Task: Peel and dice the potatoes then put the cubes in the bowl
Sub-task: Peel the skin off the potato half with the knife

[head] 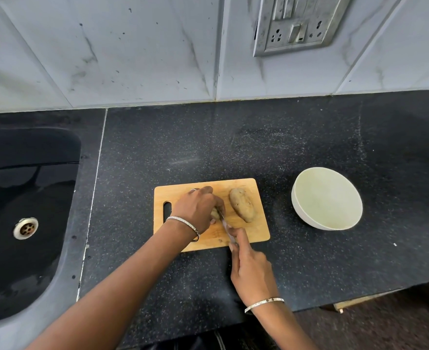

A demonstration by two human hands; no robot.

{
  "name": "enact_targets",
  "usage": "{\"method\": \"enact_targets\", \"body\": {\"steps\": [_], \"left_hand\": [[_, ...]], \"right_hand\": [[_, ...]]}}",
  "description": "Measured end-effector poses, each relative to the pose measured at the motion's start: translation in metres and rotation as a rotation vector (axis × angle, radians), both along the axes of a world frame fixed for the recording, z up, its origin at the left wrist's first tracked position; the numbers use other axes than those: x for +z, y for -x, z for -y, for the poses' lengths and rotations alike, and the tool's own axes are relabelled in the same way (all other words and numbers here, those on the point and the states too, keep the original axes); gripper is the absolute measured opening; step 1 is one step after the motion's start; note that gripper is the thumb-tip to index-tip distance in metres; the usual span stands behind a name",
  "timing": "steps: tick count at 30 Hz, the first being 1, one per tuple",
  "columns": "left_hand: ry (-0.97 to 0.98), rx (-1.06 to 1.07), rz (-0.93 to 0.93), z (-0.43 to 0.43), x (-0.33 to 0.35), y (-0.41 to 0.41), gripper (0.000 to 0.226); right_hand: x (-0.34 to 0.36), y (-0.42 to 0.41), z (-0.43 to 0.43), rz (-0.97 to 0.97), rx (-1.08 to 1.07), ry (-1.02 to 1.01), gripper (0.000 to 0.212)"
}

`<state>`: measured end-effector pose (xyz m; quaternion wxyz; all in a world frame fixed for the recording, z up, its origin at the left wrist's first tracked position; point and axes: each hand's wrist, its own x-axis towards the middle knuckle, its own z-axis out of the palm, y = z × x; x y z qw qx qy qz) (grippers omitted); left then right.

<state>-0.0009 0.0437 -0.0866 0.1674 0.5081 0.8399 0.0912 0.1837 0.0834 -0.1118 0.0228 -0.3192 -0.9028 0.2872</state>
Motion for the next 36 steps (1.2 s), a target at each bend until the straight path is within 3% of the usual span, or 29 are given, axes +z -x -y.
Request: {"method": "enact_targets", "body": {"steps": [21,28,36], "left_hand": [[-0.013,0.057,0.066,0.004,0.001,0.001,0.03],[-0.205,0.279,0.121,0.023,-0.012,-0.005,0.051],[-0.324,0.372,0.085,0.033,-0.024,-0.016,0.029]], "right_hand": [[0.049,-0.077,0.0,0.082,0.033,0.092,0.031],[0.046,-0.039,-0.004,-0.004,0.008,0.064,0.029],[0.034,-0.01,-0.002,-0.005,0.027,0.085,0.031]]}}
